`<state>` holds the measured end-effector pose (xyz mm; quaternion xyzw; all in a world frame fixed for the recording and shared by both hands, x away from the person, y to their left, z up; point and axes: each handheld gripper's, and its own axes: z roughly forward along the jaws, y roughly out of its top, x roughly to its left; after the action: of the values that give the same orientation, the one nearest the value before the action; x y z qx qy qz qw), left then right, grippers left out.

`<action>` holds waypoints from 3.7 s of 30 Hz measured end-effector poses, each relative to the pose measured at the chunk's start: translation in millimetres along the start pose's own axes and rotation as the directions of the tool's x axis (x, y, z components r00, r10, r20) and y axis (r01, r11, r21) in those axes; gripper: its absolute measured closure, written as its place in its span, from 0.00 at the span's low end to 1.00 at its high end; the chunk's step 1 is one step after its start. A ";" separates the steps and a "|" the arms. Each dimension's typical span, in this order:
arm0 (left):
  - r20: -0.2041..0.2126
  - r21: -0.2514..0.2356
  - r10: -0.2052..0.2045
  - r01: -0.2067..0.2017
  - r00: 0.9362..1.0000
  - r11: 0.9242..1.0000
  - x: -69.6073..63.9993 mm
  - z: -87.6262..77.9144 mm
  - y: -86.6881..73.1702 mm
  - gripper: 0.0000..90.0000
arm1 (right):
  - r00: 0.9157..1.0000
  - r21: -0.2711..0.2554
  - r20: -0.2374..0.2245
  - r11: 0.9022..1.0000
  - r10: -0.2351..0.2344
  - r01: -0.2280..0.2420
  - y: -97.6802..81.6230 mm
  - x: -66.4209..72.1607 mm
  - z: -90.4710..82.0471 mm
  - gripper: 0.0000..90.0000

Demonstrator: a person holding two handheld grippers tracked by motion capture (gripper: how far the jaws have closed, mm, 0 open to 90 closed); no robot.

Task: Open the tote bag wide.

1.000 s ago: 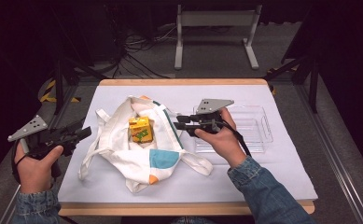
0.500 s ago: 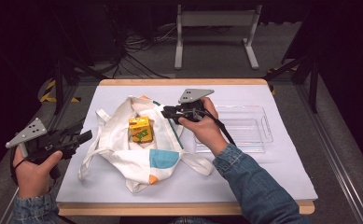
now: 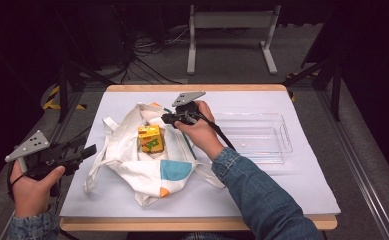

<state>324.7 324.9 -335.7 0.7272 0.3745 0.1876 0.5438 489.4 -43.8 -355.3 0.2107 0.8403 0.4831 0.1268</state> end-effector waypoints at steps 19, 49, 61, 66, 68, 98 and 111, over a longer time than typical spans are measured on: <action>-0.010 -0.010 -0.023 0.023 1.000 1.000 1.3 -5.0 -1.7 0.49 | 0.996 0.141 0.082 0.990 0.020 -0.031 -18.6 -9.7 41.5 0.95; -0.001 -0.019 -0.024 0.024 1.000 1.000 4.3 -1.9 2.1 0.49 | 0.987 0.253 0.128 0.959 0.099 -0.129 -48.5 -14.0 61.7 0.92; 0.007 -0.025 -0.023 0.023 1.000 0.999 6.5 1.6 5.2 0.49 | 0.993 0.103 0.083 0.991 0.080 -0.089 -19.2 -12.8 29.6 0.85; 0.008 -0.022 -0.024 0.024 1.000 0.999 6.6 2.8 5.4 0.49 | 0.998 0.051 0.048 0.997 0.050 -0.053 -3.3 -13.5 24.2 0.88; 0.008 -0.022 -0.023 0.023 1.000 0.999 6.5 2.7 5.4 0.49 | 0.999 0.033 0.028 0.999 0.035 -0.036 6.1 -13.7 25.7 0.89; 0.015 -0.029 -0.036 0.036 0.999 0.999 9.8 -2.0 1.3 0.49 | 0.996 0.113 -0.082 0.993 0.032 -0.023 11.7 -25.6 95.8 0.98; 0.018 -0.033 -0.032 0.033 0.999 0.999 10.5 -2.3 2.1 0.50 | 0.993 0.157 -0.109 0.987 0.041 -0.024 1.9 -25.1 107.5 0.99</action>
<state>330.7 334.0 -334.3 0.7136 0.3785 0.1785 0.5619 556.8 26.7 -407.2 0.2064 0.8776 0.4292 0.0549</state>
